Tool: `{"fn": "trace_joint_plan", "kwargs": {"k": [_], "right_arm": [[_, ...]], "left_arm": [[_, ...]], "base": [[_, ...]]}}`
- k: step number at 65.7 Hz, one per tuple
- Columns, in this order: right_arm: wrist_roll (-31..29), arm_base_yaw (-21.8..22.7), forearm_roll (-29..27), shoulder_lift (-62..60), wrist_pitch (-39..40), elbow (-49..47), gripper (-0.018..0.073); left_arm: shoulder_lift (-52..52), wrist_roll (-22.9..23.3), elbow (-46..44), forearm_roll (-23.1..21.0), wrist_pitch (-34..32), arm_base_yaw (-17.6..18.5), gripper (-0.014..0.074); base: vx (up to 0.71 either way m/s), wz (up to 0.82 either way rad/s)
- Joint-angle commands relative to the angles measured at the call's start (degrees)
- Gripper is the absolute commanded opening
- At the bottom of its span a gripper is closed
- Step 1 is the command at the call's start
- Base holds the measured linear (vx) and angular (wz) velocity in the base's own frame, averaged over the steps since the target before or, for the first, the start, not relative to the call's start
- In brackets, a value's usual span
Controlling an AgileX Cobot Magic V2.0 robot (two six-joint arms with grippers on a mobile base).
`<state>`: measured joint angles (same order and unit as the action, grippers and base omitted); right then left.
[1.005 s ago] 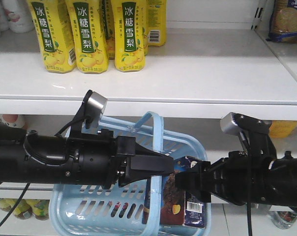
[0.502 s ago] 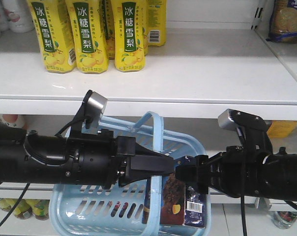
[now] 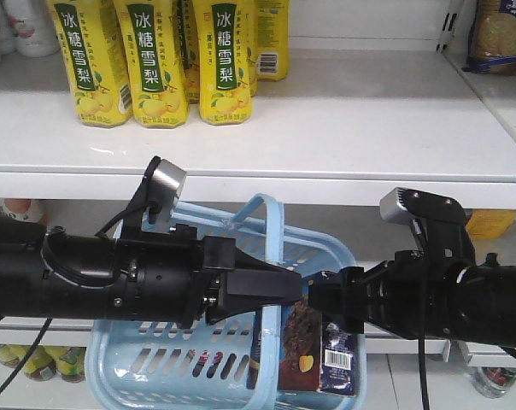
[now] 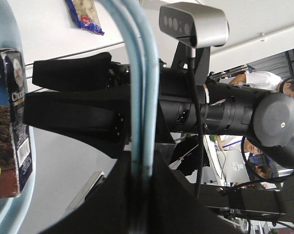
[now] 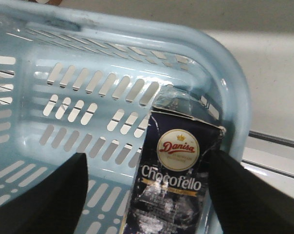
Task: Left arm holds basket, right arm returns cookies
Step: 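Lower the right gripper into the basket around the Chocofello box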
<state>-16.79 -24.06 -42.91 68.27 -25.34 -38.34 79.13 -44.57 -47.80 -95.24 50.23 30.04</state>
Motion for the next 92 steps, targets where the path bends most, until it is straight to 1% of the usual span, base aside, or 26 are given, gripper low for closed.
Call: {"fn": "trace_joint_plan", "kwargs": {"k": [1,22,42,52,71,92], "right_arm": [[-0.5,0.0,-0.6,0.0,2.3,-1.8,0.0486],[-0.5,0.0,-0.9,2.0,2.2,-1.8,0.0486],[-0.8,0.0,-1.6,3.9,-0.3,-1.8,0.0486],[-3.0,0.0,-4.2,4.3,-1.2,-1.8,0.0486],[-12.0,0.0,-14.5,4.3,-3.4,-1.8,0.0486],[-12.8,-0.1,-15.3,6.1,-4.7,-1.8,0.0486]], "left_arm": [[-1.8,-1.1,-2.1,-6.7,3.0,0.3,-0.0003],[-1.8,-1.1,-2.1,-6.7,3.0,0.3,-0.0003],[-1.8,-1.1,-2.1,-6.7,3.0,0.3,-0.0003],[-1.8,-1.1,-2.1,-6.7,3.0,0.3,-0.0003],[-1.8,-1.1,-2.1,-6.7,3.0,0.3,-0.0003],[-1.8,-1.1,-2.1,-6.7,3.0,0.3,-0.0003]], "base": [[0.00,0.00],[0.00,0.00],[0.00,0.00],[0.00,0.00],[0.00,0.00],[0.00,0.00]]}}
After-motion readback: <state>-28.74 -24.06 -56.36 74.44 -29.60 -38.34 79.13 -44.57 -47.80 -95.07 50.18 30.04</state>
